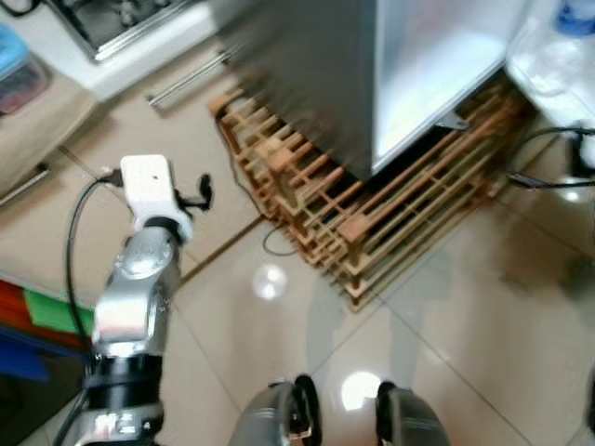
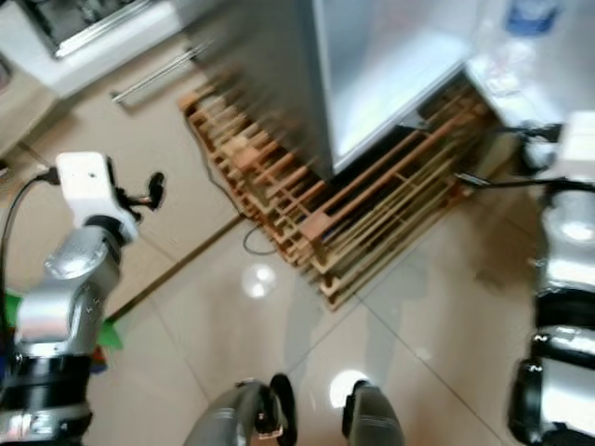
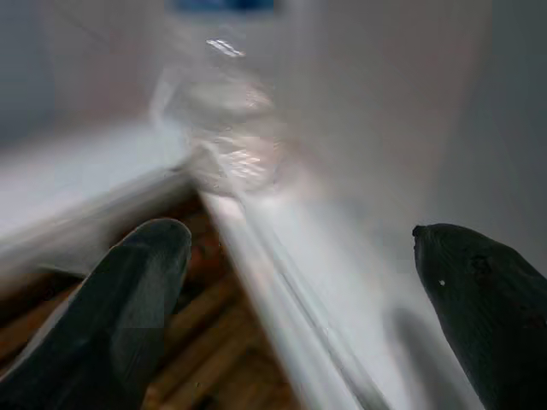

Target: Restocking fridge

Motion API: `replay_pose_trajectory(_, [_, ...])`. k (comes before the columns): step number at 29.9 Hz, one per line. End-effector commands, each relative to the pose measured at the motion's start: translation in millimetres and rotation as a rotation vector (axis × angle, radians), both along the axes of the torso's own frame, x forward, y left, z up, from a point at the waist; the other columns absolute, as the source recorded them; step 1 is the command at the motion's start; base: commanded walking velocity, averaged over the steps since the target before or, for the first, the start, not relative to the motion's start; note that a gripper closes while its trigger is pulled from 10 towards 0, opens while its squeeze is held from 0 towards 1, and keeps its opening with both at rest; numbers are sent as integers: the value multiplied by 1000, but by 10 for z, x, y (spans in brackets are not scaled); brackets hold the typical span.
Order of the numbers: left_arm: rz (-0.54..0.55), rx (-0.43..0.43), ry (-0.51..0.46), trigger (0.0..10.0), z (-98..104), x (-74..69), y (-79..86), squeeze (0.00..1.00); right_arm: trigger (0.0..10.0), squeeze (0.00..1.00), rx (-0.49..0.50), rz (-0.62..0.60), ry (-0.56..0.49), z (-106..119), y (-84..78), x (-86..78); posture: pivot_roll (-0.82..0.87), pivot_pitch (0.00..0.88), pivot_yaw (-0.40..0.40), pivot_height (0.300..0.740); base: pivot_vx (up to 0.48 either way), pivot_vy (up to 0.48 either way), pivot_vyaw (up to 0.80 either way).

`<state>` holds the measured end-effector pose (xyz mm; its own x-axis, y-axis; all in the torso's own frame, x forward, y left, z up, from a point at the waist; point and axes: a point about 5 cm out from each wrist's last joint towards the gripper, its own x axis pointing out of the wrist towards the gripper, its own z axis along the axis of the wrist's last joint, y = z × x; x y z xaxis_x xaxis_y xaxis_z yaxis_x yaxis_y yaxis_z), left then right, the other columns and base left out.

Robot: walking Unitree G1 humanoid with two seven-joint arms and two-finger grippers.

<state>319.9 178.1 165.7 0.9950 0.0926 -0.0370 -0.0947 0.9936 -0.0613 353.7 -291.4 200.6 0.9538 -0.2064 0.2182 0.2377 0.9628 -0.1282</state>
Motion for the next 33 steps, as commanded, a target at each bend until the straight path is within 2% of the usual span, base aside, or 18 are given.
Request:
replay_pose_trajectory(1, [47,-15,-30,10000,26,3,67,0,10000,0,18,99,-19,1,265,44,-48,130,93,740,0,0,0])
replay_pose_trajectory(3, [44,-27,-49,10000,52,13,39,0,10000,0,14,138,-9,-34,399,71,-49,116,80,740,0,0,0])
replay_pose_trajectory(5, [33,-39,-61,10000,52,23,-8,0,10000,0,5,137,10,-68,408,73,-55,109,67,740,0,0,0])
replay_pose_trajectory(10, [14,-82,-65,10000,37,58,-140,0,10000,0,-24,63,40,-44,124,23,-68,111,58,740,0,0,0])
replay_pose_trajectory(12, [-9,-85,-79,10000,47,77,-186,0,10000,0,-88,33,39,8,19,-15,-88,100,64,740,0,0,522])
replay_pose_trajectory(19, [-28,-104,-84,10000,43,156,-261,0,10000,0,-164,-27,24,150,-156,-71,-118,85,55,740,0,0,531])
replay_pose_trajectory(21, [-23,-116,-102,10000,77,175,-266,0,10000,0,-210,-60,43,167,-250,-105,-126,87,50,740,0,0,0])
replay_pose_trajectory(22, [-20,-120,-104,10000,76,179,-274,0,10000,0,-245,-116,59,181,-373,-153,-138,90,51,740,0,0,0])
replay_pose_trajectory(23, [-20,-120,-104,10000,76,179,-274,0,10000,0,-245,-116,59,181,-373,-153,-138,90,51,740,0,0,0])
replay_pose_trajectory(24, [-17,-130,-100,10000,62,183,-288,0,10000,0,-288,-184,74,207,-522,-217,-146,89,55,740,0,0,0])
replay_pose_trajectory(25, [-23,-144,-92,10000,35,185,-328,0,10000,0,-332,-302,98,260,-777,-341,-159,89,60,740,0,0,0])
replay_pose_trajectory(26, [-23,-144,-92,10000,35,185,-328,0,10000,0,-332,-302,98,260,-777,-341,-159,89,60,740,0,0,0])
replay_pose_trajectory(27, [-40,-147,-89,10000,25,187,-372,0,10000,0,-355,-389,103,325,-968,-455,-173,86,66,740,0,0,0])
replay_pose_trajectory(28, [-48,-148,-89,10000,21,188,-394,0,10000,0,-366,-424,100,361,-1044,-508,-173,86,66,740,0,0,0])
replay_pose_trajectory(30, [-59,-151,-89,10000,19,196,-428,0,10000,0,-352,-447,73,439,-1144,-594,-184,84,71,740,0,0,0])
replay_pose_trajectory(33, [-69,-153,-91,10000,23,227,-448,0,10000,0,-331,-433,16,517,-1163,-646,-198,76,82,740,0,0,0])
